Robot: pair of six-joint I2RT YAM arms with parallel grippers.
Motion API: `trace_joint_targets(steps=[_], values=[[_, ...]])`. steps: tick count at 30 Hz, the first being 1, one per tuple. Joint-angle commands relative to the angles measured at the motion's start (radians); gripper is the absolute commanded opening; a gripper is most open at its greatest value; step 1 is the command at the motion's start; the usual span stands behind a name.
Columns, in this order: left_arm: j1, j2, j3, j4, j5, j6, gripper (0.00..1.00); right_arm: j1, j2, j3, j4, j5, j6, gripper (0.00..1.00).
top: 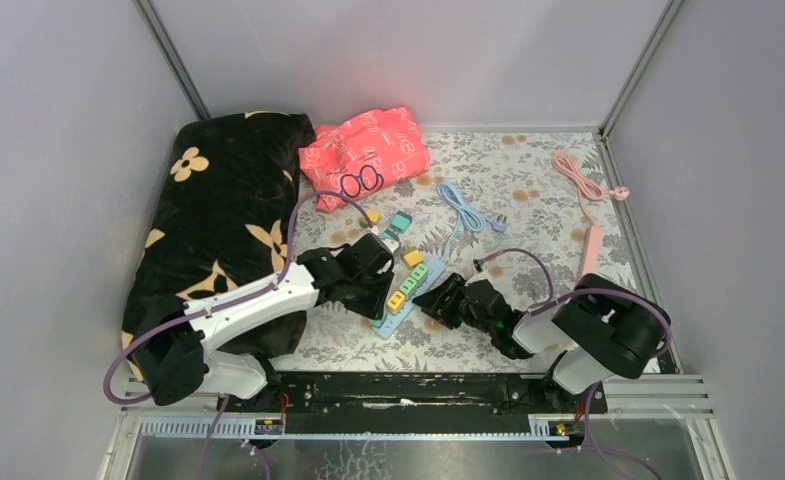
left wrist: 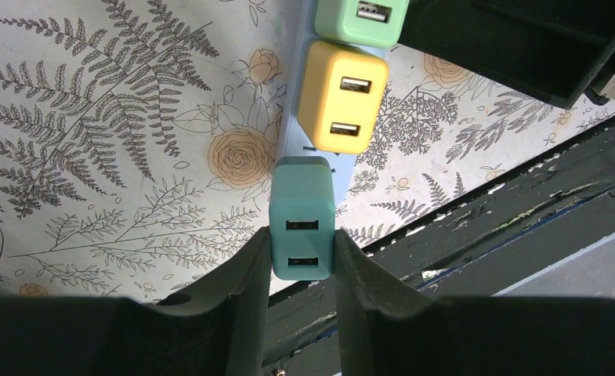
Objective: Insert the plug
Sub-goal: Insert the plug into the socket.
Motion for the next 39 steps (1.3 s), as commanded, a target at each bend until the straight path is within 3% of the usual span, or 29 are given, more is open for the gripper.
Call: trace_joint_targets(steps=[1,21,39], values=[[-0.012,0.002,0.036,-0.008,-0.029,0.015,0.00,0.006,0.036,-0.012,0.075,0.005,0.051,0.51],[-0.053,0.024,0.039,0.049,-0.070,0.067,0.00,0.005,0.175,0.009,0.151,-0.046,0.043,0.44],[-0.056,0.026,0.033,0.103,-0.044,0.097,0.00,0.006,0.191,-0.001,0.164,-0.036,0.048,0.40]])
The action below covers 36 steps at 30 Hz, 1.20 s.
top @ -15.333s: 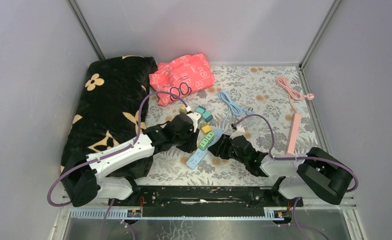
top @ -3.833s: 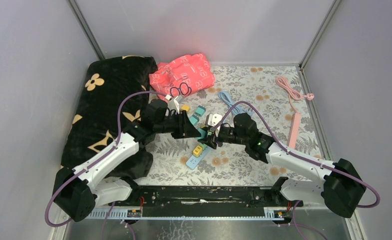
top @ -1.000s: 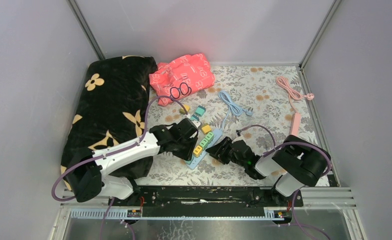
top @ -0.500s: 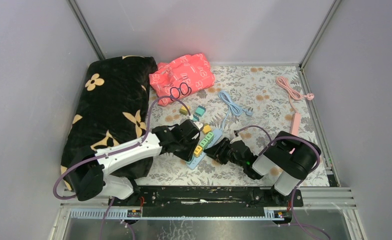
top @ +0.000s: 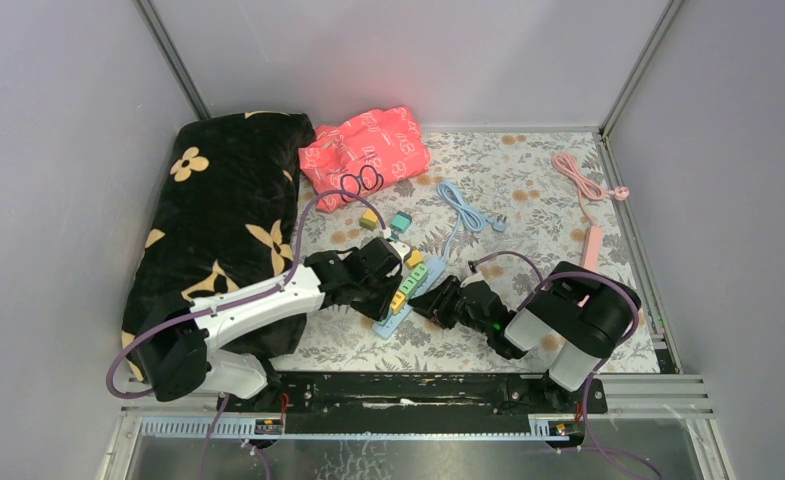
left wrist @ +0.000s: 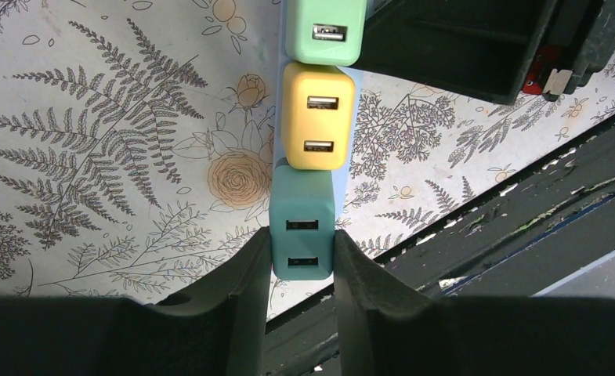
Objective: Insert the plug
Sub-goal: Insert the plug into the socket.
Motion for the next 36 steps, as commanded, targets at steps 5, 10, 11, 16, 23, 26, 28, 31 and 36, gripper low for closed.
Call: trace_joint_targets(steps=[5,10,11,16,23,26,28,31,36], values=[[-0.006,0.005,0.005,0.065,-0.010,0.018,0.00,0.005,0.014,-0.009,-0.044,0.017,-0.015,0.39],[-0.006,0.014,0.001,0.074,-0.012,0.022,0.00,0.005,0.017,-0.008,-0.045,0.014,-0.017,0.38],[-0.005,0.017,0.000,0.075,-0.014,0.025,0.00,0.005,0.018,-0.007,-0.044,0.014,-0.016,0.38],[-0.008,0.029,-0.015,0.076,-0.022,0.021,0.00,0.005,0.022,-0.009,-0.036,0.013,-0.013,0.38],[-0.021,0.034,-0.025,0.085,-0.038,0.021,0.00,0.004,0.031,-0.007,-0.025,0.007,-0.010,0.38],[-0.033,0.044,-0.025,0.083,-0.044,0.021,0.00,0.006,0.037,-0.010,-0.016,0.003,-0.006,0.38],[-0.039,0.049,-0.028,0.082,-0.050,0.017,0.00,0.006,0.037,-0.010,-0.015,0.003,-0.007,0.38],[-0.053,0.056,-0.034,0.080,-0.062,0.005,0.00,0.006,0.032,-0.010,-0.016,0.008,-0.008,0.38],[-0.083,0.082,-0.043,0.073,-0.085,-0.022,0.00,0.006,0.032,-0.006,-0.026,0.010,-0.019,0.38]])
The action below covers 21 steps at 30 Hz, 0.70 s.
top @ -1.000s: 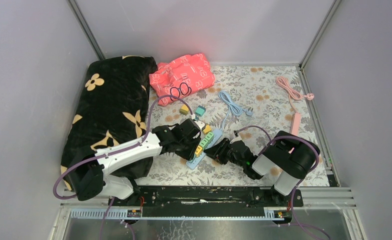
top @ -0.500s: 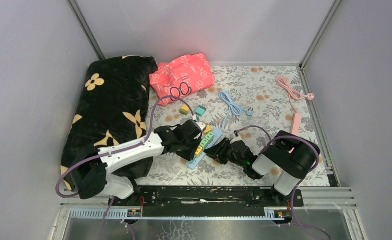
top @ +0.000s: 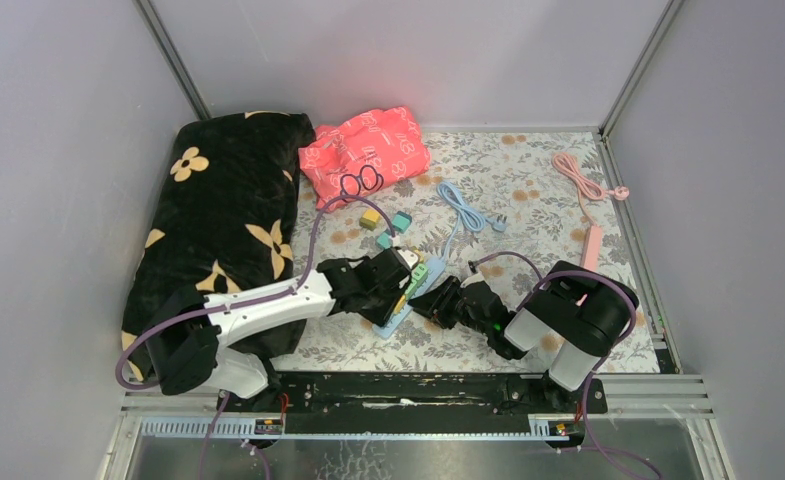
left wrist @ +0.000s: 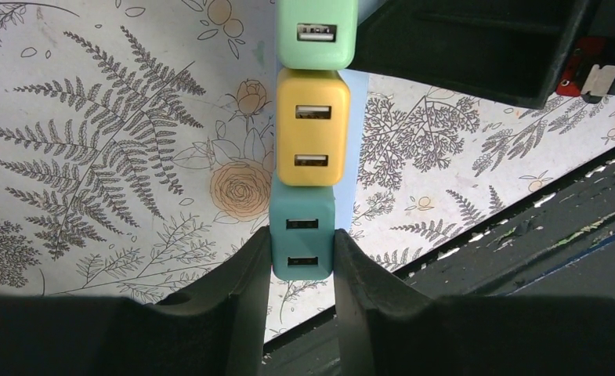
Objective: Insert the plug
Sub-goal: Insert the plug into the socket.
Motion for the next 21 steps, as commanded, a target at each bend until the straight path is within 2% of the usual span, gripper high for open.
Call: trace_joint_targets(steps=[1,21], values=[[-0.033,0.041,-0.022,0.033,-0.037,-0.038,0.00,0.004,0.020,-0.001,-0.051,0.010,-0.021,0.38],[-0.065,0.079,-0.061,0.011,-0.077,-0.098,0.00,0.005,-0.039,0.009,-0.129,0.032,-0.081,0.37]])
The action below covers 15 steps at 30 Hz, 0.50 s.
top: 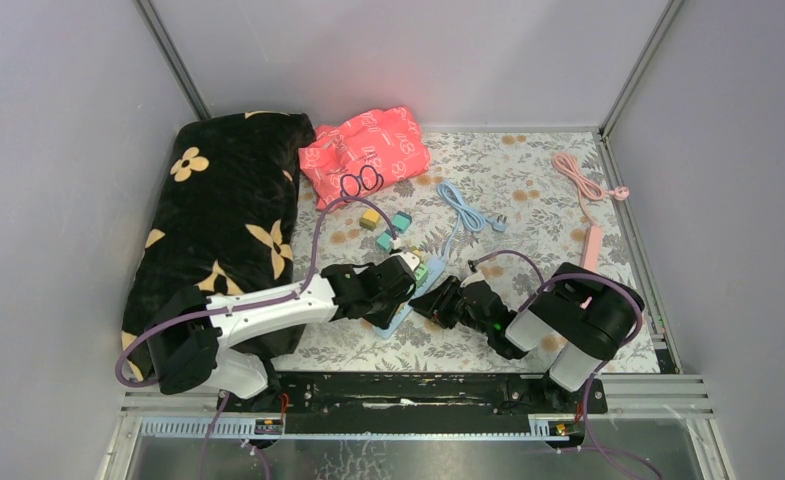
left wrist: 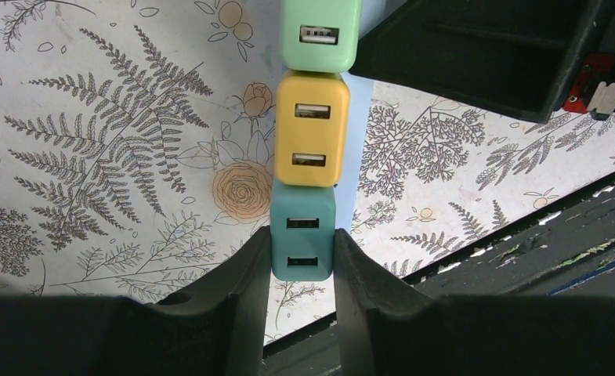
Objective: Insert the plug
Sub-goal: Insert the plug into the socket.
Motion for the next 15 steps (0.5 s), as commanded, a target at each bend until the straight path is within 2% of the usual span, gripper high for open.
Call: trace_joint_targets(steps=[1,15], values=[[-0.010,0.076,-0.056,0.003,0.017,-0.032,0.00,0.005,-0.014,0.009,-0.101,0.032,-0.060,0.37],[-0.051,0.152,-0.061,0.025,0.037,-0.037,0.00,0.005,-0.014,0.013,-0.097,0.026,-0.081,0.37]])
